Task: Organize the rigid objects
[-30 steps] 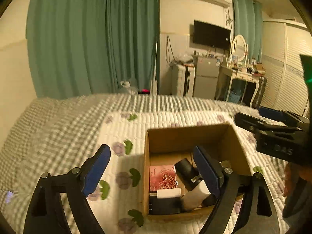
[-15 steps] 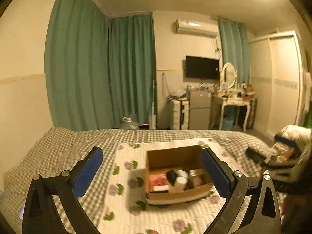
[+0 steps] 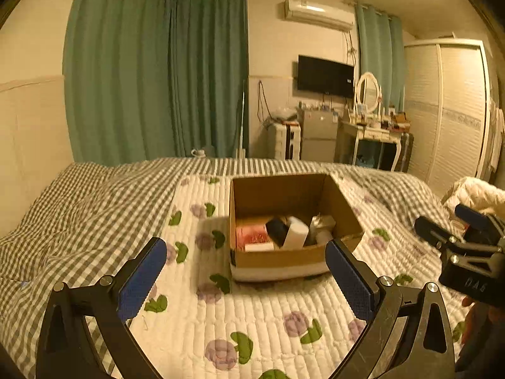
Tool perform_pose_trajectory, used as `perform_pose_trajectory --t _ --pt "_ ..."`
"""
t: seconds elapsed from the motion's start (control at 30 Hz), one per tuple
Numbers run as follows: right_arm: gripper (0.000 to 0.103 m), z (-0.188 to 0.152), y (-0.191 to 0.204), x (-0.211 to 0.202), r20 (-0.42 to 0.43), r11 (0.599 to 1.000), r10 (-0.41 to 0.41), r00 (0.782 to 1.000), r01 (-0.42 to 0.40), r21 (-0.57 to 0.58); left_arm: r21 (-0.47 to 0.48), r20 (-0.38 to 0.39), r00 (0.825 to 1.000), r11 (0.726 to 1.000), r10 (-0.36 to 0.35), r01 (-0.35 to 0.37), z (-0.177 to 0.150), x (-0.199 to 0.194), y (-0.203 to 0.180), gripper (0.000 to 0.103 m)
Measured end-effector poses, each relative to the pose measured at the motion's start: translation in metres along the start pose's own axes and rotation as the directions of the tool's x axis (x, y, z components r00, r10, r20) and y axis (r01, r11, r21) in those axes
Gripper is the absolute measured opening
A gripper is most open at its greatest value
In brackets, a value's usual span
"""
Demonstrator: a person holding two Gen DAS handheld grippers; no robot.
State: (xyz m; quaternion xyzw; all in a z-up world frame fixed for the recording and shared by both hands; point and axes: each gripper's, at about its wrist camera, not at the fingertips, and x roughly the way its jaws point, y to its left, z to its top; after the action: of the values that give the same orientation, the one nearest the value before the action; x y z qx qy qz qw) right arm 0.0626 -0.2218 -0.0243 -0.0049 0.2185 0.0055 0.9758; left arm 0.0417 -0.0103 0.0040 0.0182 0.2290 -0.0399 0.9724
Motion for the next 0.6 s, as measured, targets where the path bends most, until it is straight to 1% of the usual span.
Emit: perform_pose_trajectory --t 0.13,0.27,0.6 --pt "0.103 -0.006 -0.003 0.007 -0.006 1.000 0.002 1.000 -0.002 0.009 0.008 0.010 1.000 1.000 -0.002 0.002 -0.007 0.000 0.000 0.103" --pt "0.103 -0.007 0.002 0.008 -0.018 1.000 0.028 0.999 -0.028 -0.005 0.006 0.007 1.000 1.000 -0.002 0.001 -0.007 -0.002 -0.003 0.103" --pt "0.103 -0.006 0.004 -0.004 -0.011 0.999 0.039 0.999 -0.039 0.006 -0.003 0.005 1.000 1.000 -0.007 0.007 -0.008 -0.006 0.000 0.103"
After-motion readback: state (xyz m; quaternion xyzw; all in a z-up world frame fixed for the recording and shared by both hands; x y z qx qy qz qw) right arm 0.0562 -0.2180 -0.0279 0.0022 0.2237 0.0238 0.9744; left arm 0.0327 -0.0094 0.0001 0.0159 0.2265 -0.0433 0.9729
